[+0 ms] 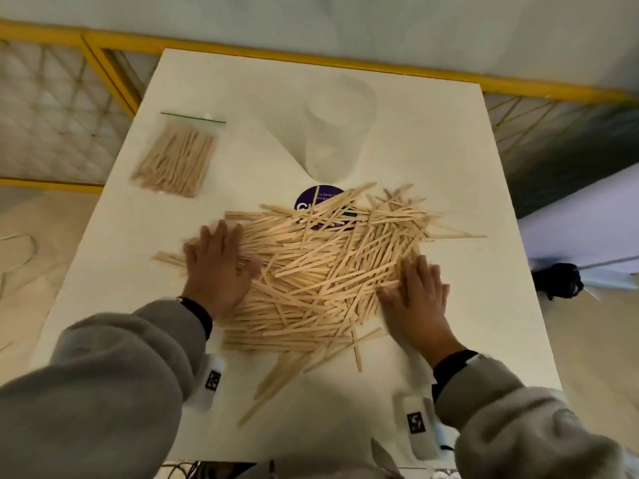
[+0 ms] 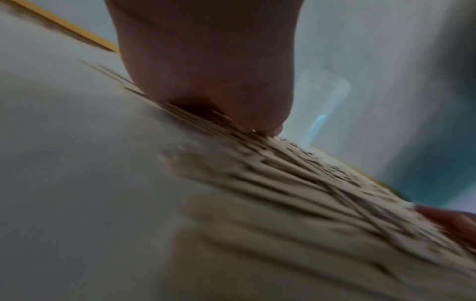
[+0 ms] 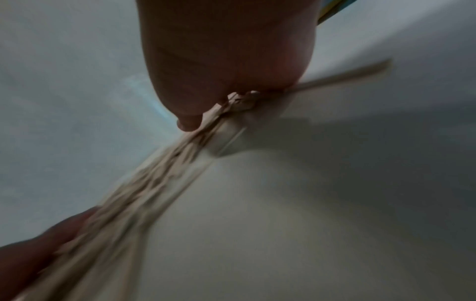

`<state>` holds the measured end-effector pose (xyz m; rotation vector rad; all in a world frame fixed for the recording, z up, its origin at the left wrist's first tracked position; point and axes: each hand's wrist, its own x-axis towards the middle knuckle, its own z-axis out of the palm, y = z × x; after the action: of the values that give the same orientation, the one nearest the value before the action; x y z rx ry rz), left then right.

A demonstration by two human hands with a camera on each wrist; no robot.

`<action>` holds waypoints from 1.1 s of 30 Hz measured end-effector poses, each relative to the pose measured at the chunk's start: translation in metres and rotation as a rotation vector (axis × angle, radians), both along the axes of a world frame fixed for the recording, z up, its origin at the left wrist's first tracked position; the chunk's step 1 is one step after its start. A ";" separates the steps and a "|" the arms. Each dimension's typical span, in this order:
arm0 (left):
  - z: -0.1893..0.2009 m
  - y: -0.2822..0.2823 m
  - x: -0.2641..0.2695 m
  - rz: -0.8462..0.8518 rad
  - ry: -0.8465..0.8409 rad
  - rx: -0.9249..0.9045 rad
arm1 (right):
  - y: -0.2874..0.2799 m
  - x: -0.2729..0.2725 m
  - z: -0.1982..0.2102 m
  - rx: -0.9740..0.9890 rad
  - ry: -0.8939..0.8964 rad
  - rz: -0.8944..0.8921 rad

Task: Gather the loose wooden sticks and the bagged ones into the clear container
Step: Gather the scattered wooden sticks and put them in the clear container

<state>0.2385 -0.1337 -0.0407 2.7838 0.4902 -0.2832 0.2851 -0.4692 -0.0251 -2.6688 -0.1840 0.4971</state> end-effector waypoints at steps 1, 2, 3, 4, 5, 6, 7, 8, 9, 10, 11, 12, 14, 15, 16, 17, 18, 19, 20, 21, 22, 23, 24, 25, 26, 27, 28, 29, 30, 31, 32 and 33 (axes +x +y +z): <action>0.000 -0.009 -0.005 -0.043 -0.005 -0.022 | 0.007 -0.004 0.002 0.038 -0.034 0.021; 0.000 -0.016 -0.009 -0.082 -0.004 -0.040 | 0.013 -0.002 0.004 0.075 -0.105 0.039; 0.002 -0.021 -0.013 -0.113 -0.011 -0.051 | 0.019 0.005 0.009 0.097 -0.196 0.065; 0.004 -0.022 -0.014 -0.132 -0.024 -0.060 | 0.025 0.019 0.014 0.111 -0.264 0.093; 0.007 -0.021 -0.011 -0.147 -0.043 -0.067 | 0.032 0.037 0.019 0.113 -0.297 0.132; 0.010 -0.018 -0.005 -0.154 -0.062 -0.064 | 0.040 0.057 0.024 0.098 -0.296 0.191; 0.012 -0.013 0.004 -0.153 -0.072 -0.055 | 0.051 0.077 0.029 0.059 -0.270 0.275; 0.014 -0.008 0.015 -0.146 -0.075 -0.042 | 0.063 0.095 0.032 0.004 -0.243 0.375; 0.015 -0.003 0.026 -0.141 -0.067 -0.034 | 0.076 0.111 0.033 -0.050 -0.220 0.480; 0.016 0.000 0.037 -0.144 -0.052 -0.036 | 0.089 0.123 0.033 -0.100 -0.195 0.578; 0.017 0.002 0.047 -0.161 -0.031 -0.048 | 0.101 0.132 0.031 -0.150 -0.169 0.655; 0.019 0.001 0.055 -0.189 -0.002 -0.065 | 0.111 0.137 0.027 -0.199 -0.139 0.700; 0.020 -0.006 0.066 -0.253 0.065 -0.082 | 0.119 0.136 0.020 -0.272 -0.122 0.705; 0.019 -0.011 0.068 -0.279 0.077 -0.090 | 0.118 0.130 0.018 -0.283 -0.138 0.670; 0.018 -0.016 0.067 -0.305 0.070 -0.094 | 0.115 0.119 0.017 -0.269 -0.159 0.618; 0.016 -0.019 0.066 -0.338 0.053 -0.092 | 0.111 0.109 0.018 -0.242 -0.172 0.576; 0.014 -0.022 0.063 -0.382 0.036 -0.079 | 0.106 0.097 0.020 -0.214 -0.178 0.556; 0.013 -0.024 0.059 -0.430 0.016 -0.061 | 0.099 0.087 0.022 -0.188 -0.175 0.549; 0.011 -0.025 0.055 -0.473 -0.004 -0.041 | 0.092 0.082 0.025 -0.165 -0.171 0.539; 0.012 -0.024 0.053 -0.499 -0.028 -0.031 | 0.085 0.082 0.030 -0.142 -0.164 0.510; 0.014 -0.024 0.053 -0.500 -0.046 -0.040 | 0.076 0.090 0.033 -0.125 -0.166 0.468; 0.015 -0.022 0.054 -0.487 -0.052 -0.061 | 0.068 0.102 0.036 -0.121 -0.170 0.423; 0.017 -0.021 0.056 -0.471 -0.039 -0.083 | 0.059 0.117 0.036 -0.127 -0.156 0.375; 0.018 -0.020 0.059 -0.462 -0.019 -0.096 | 0.050 0.133 0.036 -0.155 -0.116 0.335; 0.020 -0.020 0.061 -0.463 -0.006 -0.097 | 0.042 0.146 0.036 -0.195 -0.061 0.302; 0.021 -0.021 0.063 -0.468 0.000 -0.088 | 0.036 0.155 0.035 -0.228 0.000 0.274; 0.022 -0.022 0.064 -0.469 0.000 -0.073 | 0.033 0.158 0.034 -0.235 0.047 0.255; 0.024 -0.025 0.065 -0.465 -0.003 -0.056 | 0.034 0.154 0.035 -0.209 0.076 0.251; 0.026 -0.027 0.066 -0.458 -0.007 -0.042 | 0.037 0.146 0.034 -0.166 0.074 0.267; 0.028 -0.029 0.066 -0.457 -0.014 -0.034 | 0.041 0.134 0.034 -0.133 0.048 0.301; 0.029 -0.032 0.067 -0.462 -0.020 -0.033 | 0.045 0.122 0.032 -0.121 0.016 0.345; 0.030 -0.035 0.067 -0.474 -0.019 -0.042 | 0.049 0.110 0.031 -0.112 -0.014 0.389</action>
<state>0.3060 -0.1683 -0.0102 2.8227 -0.1878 -0.3612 0.3952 -0.4201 0.0063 -2.7516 -0.7077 0.6221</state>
